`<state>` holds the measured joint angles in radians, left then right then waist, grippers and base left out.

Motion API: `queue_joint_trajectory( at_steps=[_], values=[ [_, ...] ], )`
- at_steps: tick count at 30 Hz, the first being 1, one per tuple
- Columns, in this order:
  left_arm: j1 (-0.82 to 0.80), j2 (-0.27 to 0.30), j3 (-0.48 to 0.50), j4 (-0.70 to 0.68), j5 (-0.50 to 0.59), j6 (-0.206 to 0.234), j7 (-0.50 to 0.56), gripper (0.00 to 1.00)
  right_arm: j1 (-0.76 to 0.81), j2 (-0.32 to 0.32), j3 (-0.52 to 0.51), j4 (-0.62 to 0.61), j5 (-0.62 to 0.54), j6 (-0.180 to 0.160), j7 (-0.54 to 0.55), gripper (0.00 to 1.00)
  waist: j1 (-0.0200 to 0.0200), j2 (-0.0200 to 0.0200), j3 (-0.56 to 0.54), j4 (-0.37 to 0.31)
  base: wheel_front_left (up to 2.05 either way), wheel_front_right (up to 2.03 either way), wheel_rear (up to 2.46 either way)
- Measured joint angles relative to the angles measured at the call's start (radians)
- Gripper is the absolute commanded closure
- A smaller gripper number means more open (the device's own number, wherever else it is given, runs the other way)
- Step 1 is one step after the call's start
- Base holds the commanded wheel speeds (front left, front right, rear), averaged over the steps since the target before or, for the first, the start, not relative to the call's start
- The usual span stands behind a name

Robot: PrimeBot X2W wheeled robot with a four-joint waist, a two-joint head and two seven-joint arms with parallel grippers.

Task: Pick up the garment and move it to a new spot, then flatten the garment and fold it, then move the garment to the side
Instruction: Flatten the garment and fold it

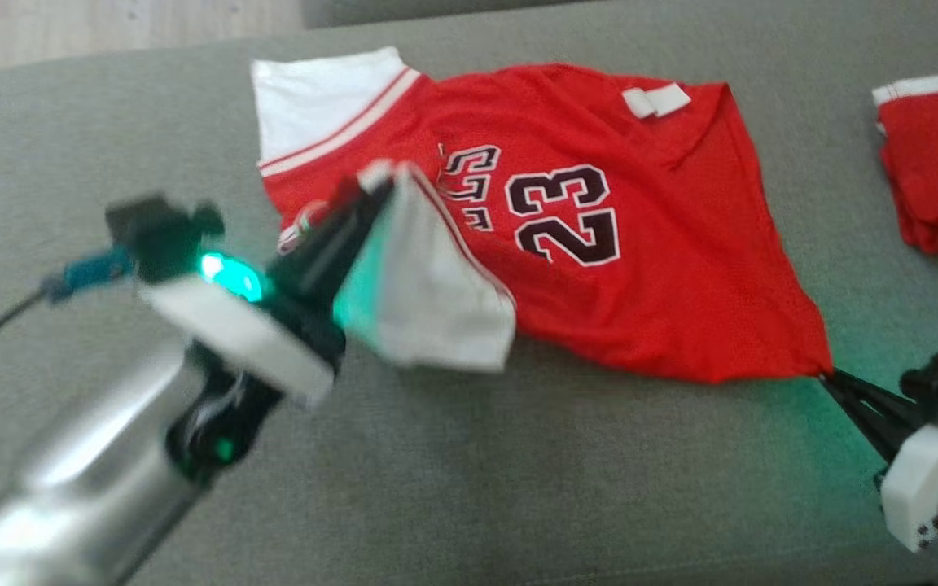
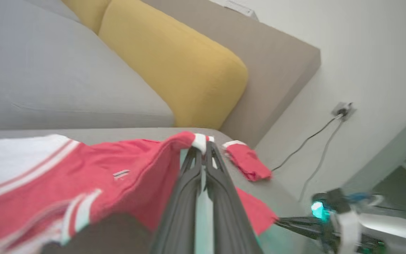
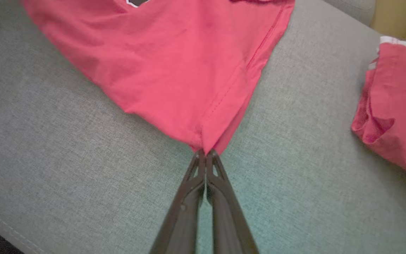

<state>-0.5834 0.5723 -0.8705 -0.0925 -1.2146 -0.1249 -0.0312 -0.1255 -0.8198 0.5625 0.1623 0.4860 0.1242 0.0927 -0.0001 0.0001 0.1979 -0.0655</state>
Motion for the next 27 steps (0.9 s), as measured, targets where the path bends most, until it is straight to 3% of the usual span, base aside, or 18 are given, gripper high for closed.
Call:
queue_joint_trajectory(
  at_steps=[3, 4, 5, 8, 10, 16, 21, 27],
  values=[
    [-0.117, -0.084, -0.011, 0.209, 0.089, 0.002, -0.005, 1.0, -0.032, 0.023, 0.016, 0.002, -0.011, 0.0, 0.0, 1.0, 0.0002, -0.0001, 0.031, -0.023, 0.0, 0.0, 0.0],
    [-0.145, -0.12, -0.02, 0.28, 0.116, 0.004, -0.011, 0.68, -0.047, 0.031, 0.021, 0.002, -0.012, 0.0, -0.001, 1.0, 0.0003, 0.0, 0.041, -0.031, 0.0, 0.0, 0.0],
    [-0.168, -0.155, -0.038, 0.347, 0.139, 0.008, -0.014, 0.0, -0.061, 0.039, 0.025, 0.004, -0.012, 0.0, -0.002, 1.0, 0.0003, -0.0001, 0.052, -0.039, 0.0, 0.0, 0.0],
    [-0.19, -0.254, -0.065, 0.523, 0.188, 0.011, -0.077, 0.0, -0.093, 0.054, 0.036, 0.015, -0.012, 0.0, -0.006, 1.0, 0.0004, -0.0001, 0.08, -0.059, 0.0, 0.0, 0.0],
    [-0.19, -0.286, -0.08, 0.609, 0.252, 0.022, -0.152, 0.0, -0.103, 0.059, 0.044, 0.03, -0.012, 0.0, -0.023, 1.0, 0.0003, -0.0001, 0.095, -0.07, 0.0, 0.0, 0.0],
    [-0.165, -0.32, -0.085, 0.705, 0.385, 0.092, -0.218, 0.0, -0.107, 0.063, 0.047, 0.094, -0.007, 0.0, -0.059, 1.0, 0.0001, -0.0001, 0.099, -0.058, 0.0, 0.0, 0.0],
    [-0.083, -0.326, -0.003, 0.731, 0.389, 0.127, -0.221, 0.0, -0.105, 0.085, 0.044, 0.105, -0.002, 0.0, -0.068, 1.0, 0.0, 0.0, 0.098, -0.04, 0.0, 0.0, 0.0],
    [-0.156, -0.369, 0.063, 0.828, 0.397, 0.149, -0.218, 0.0, -0.107, 0.091, 0.045, 0.098, -0.002, 0.0, -0.066, 1.0, 0.0001, -0.0001, 0.11, -0.04, 0.0, 0.0, 0.0]
  ],
)
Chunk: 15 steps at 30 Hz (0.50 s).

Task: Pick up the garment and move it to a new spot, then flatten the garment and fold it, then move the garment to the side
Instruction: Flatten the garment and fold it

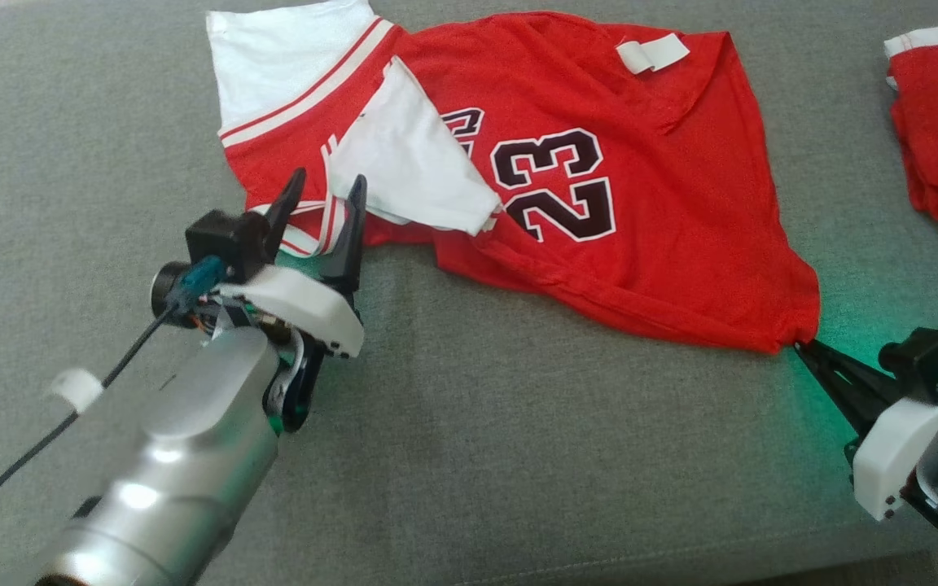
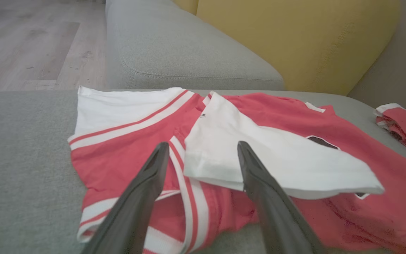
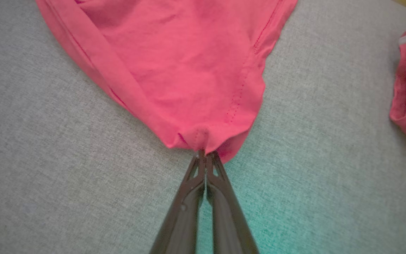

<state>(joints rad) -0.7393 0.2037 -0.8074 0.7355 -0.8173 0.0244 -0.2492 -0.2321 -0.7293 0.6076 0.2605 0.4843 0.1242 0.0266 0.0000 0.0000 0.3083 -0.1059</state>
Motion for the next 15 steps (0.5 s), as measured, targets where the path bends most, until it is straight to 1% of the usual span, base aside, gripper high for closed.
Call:
queue_joint_trajectory(
  at_steps=[2, 3, 6, 10, 11, 12, 13, 14, 15],
  values=[
    [-0.024, -0.017, 0.002, 0.047, -0.007, 0.0, 0.016, 0.0, -0.002, 0.002, 0.003, -0.005, 0.0, 0.0, 0.0, 1.0, 0.0, 0.0, 0.003, -0.006, 0.0, 0.0, 0.0],
    [-0.034, -0.024, 0.002, 0.069, -0.013, -0.008, 0.026, 0.0, -0.003, 0.002, 0.006, -0.005, 0.0, 0.0, 0.0, 1.0, 0.0, 0.0, 0.004, -0.009, 0.0, 0.0, 0.0],
    [-0.05, -0.036, 0.004, 0.119, -0.032, -0.05, 0.038, 0.0, -0.007, 0.003, 0.014, -0.005, 0.0, 0.0, 0.0, 1.0, 0.0, 0.0, 0.01, -0.017, 0.0, 0.0, 0.0],
    [-0.071, -0.042, 0.002, 0.174, -0.035, -0.08, 0.04, 0.0, -0.007, 0.003, 0.021, 0.0, 0.0, 0.0, -0.003, 1.0, 0.0, 0.0, 0.015, -0.024, 0.0, 0.0, 0.0],
    [-0.078, -0.044, 0.002, 0.184, -0.035, -0.087, 0.037, 0.09, -0.007, 0.003, 0.021, 0.004, 0.0, 0.0, -0.008, 1.0, 0.0, 0.0, 0.016, -0.024, 0.0, 0.0, 0.0],
    [-0.084, -0.046, 0.002, 0.193, -0.035, -0.088, 0.035, 0.58, -0.007, 0.003, 0.021, 0.008, 0.001, 0.0, -0.011, 1.0, 0.0, 0.0, 0.016, -0.024, 0.0, 0.0, 0.0],
    [-0.088, -0.047, 0.001, 0.2, -0.035, -0.097, 0.035, 0.86, -0.008, 0.003, 0.021, 0.012, 0.002, 0.0, -0.012, 1.0, 0.0, 0.0, 0.016, -0.024, 0.0, 0.0, 0.0],
    [-0.092, -0.049, 0.0, 0.204, -0.035, -0.106, 0.028, 1.0, -0.008, 0.003, 0.022, 0.015, 0.005, 0.0, -0.016, 1.0, 0.0, 0.0, 0.015, -0.023, 0.0, 0.0, 0.0],
    [-0.094, -0.053, -0.001, 0.208, -0.036, -0.115, 0.027, 1.0, -0.008, 0.003, 0.022, 0.018, 0.009, 0.0, -0.019, 1.0, 0.0, 0.0, 0.014, -0.021, 0.0, 0.0, 0.0]
  ],
)
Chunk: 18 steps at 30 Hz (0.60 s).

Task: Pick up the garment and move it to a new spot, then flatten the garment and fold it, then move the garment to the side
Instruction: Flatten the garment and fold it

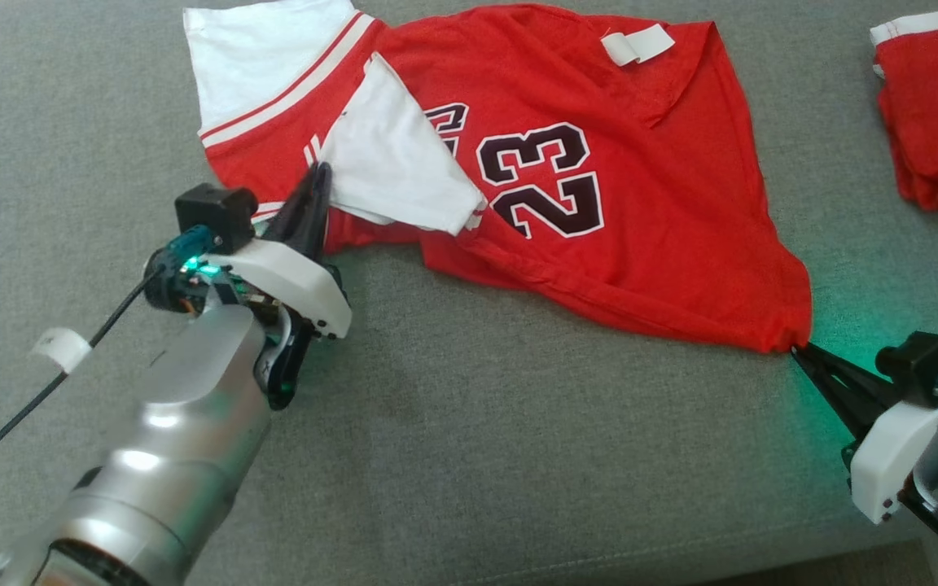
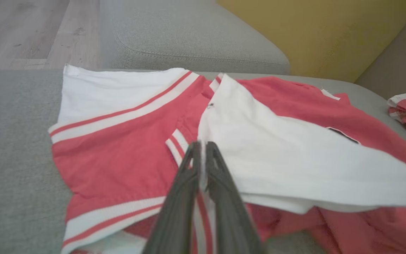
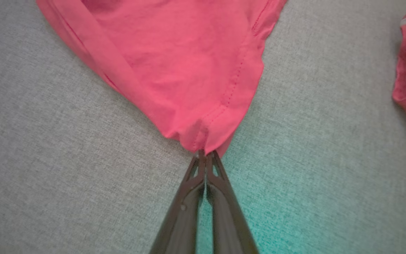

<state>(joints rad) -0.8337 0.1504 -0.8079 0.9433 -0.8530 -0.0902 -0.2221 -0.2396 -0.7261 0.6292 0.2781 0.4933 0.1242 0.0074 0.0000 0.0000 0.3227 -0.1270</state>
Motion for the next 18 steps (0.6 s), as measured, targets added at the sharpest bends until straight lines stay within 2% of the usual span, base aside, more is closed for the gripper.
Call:
queue_joint_trajectory(
  at_steps=[4, 11, 15, 18],
  values=[
    [0.0, -0.017, -0.012, 0.016, -0.009, -0.024, 0.011, 1.0, -0.001, 0.0, 0.003, 0.012, 0.005, 0.0, -0.008, 1.0, 0.0, 0.0, -0.004, 0.009, 0.0, 0.0, 0.0],
    [-0.001, -0.02, -0.032, -0.013, -0.01, -0.034, -0.012, 1.0, -0.014, 0.0, 0.012, 0.029, 0.013, 0.0, -0.02, 1.0, 0.0, 0.0, -0.011, 0.029, 0.0, 0.0, 0.0],
    [-0.001, -0.016, -0.014, -0.103, 0.001, -0.035, -0.027, 1.0, -0.015, 0.0, 0.018, 0.041, 0.026, 0.0, -0.038, 1.0, 0.0, 0.0, -0.031, 0.037, 0.0, 0.0, 0.0],
    [0.004, -0.011, 0.063, -0.238, -0.008, -0.035, -0.027, 1.0, -0.012, 0.0, 0.003, 0.043, 0.062, 0.0, -0.075, 1.0, 0.0, 0.0, -0.054, 0.046, 0.0, 0.0, 0.0]
  ],
)
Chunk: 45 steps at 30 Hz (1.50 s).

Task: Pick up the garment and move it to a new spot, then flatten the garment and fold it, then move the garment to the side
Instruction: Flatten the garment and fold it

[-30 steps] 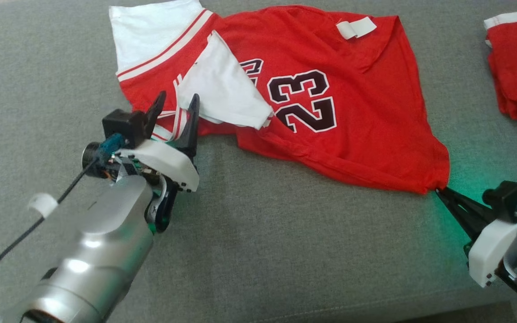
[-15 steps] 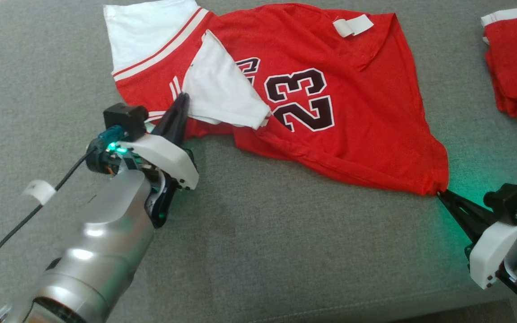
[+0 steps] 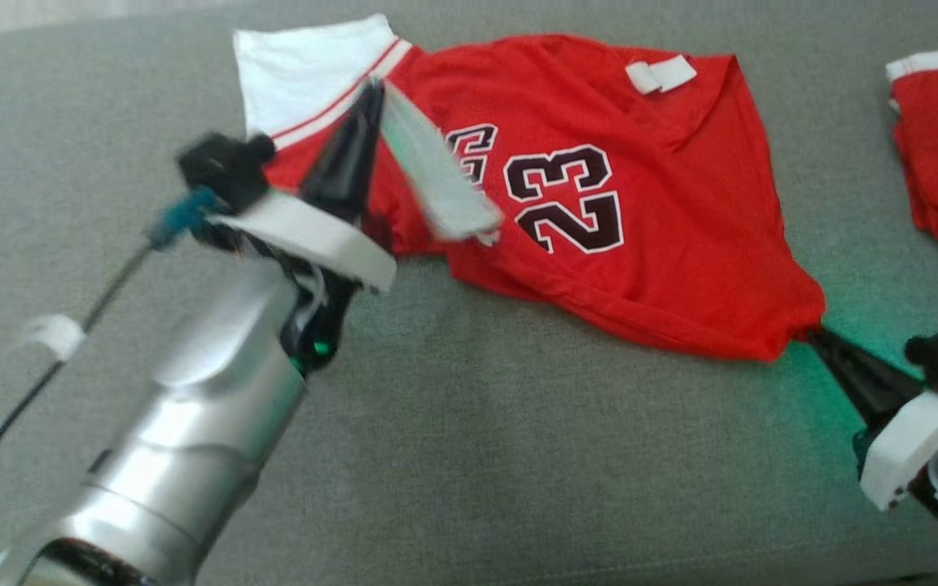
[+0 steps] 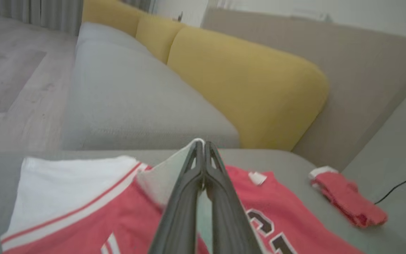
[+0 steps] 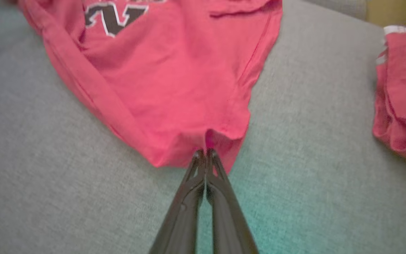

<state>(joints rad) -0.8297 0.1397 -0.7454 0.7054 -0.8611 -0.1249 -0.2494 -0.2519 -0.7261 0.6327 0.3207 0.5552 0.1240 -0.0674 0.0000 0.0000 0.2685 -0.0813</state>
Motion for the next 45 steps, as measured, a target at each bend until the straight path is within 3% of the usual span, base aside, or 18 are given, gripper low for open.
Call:
queue_joint_trajectory(
  at_steps=[7, 11, 16, 20, 26, 32, 36, 45],
  values=[
    [0.071, 0.097, 0.134, -0.322, -0.119, 0.0, -0.002, 1.0, 0.001, -0.006, -0.131, -0.105, 0.183, 0.0, -0.075, 1.0, -0.0001, 0.0, -0.087, 0.014, 0.0, 0.0, 0.0],
    [0.083, 0.149, 0.186, -0.456, -0.183, 0.007, 0.034, 1.0, 0.0, -0.051, -0.212, -0.207, 0.278, 0.0, -0.069, 1.0, -0.0001, 0.0, -0.158, 0.02, 0.0, 0.0, 0.0],
    [0.049, 0.202, 0.264, -0.593, -0.231, 0.066, 0.086, 1.0, -0.05, -0.137, -0.298, -0.325, 0.337, 0.0, 0.005, 1.0, -0.0002, 0.0, -0.248, 0.027, 0.0, 0.0, 0.0],
    [-0.088, 0.219, 0.298, -0.635, -0.252, 0.104, 0.155, 1.0, -0.197, -0.188, -0.343, -0.378, 0.341, 0.0, 0.082, 1.0, -0.0002, 0.0, -0.287, 0.038, 0.0, 0.0, 0.0],
    [-0.336, 0.198, 0.311, -0.495, -0.263, 0.127, 0.227, 1.0, -0.467, -0.187, -0.275, -0.3, 0.297, 0.0, 0.207, 1.0, -0.0002, 0.0, -0.263, 0.051, 0.0, 0.0, 0.0],
    [-0.496, 0.166, 0.294, -0.228, -0.216, 0.127, 0.242, 1.0, -0.71, -0.094, -0.124, -0.112, 0.235, 0.0, 0.242, 1.0, -0.0001, 0.0, -0.173, 0.057, 0.0, 0.0, 0.0],
    [-0.579, 0.139, 0.286, -0.092, -0.19, 0.095, 0.227, 1.0, -0.856, -0.028, -0.045, 0.018, 0.191, 0.0, 0.191, 1.0, 0.0002, 0.0, -0.092, 0.057, 0.0, 0.0, 0.0],
    [-0.768, 0.079, 0.285, 0.032, -0.176, 0.009, 0.129, 1.0, -1.09, -0.003, -0.03, 0.254, 0.047, 0.0, -0.051, 1.0, 0.0004, -0.0001, 0.057, 0.079, 0.0, 0.0, 0.0]
  ],
)
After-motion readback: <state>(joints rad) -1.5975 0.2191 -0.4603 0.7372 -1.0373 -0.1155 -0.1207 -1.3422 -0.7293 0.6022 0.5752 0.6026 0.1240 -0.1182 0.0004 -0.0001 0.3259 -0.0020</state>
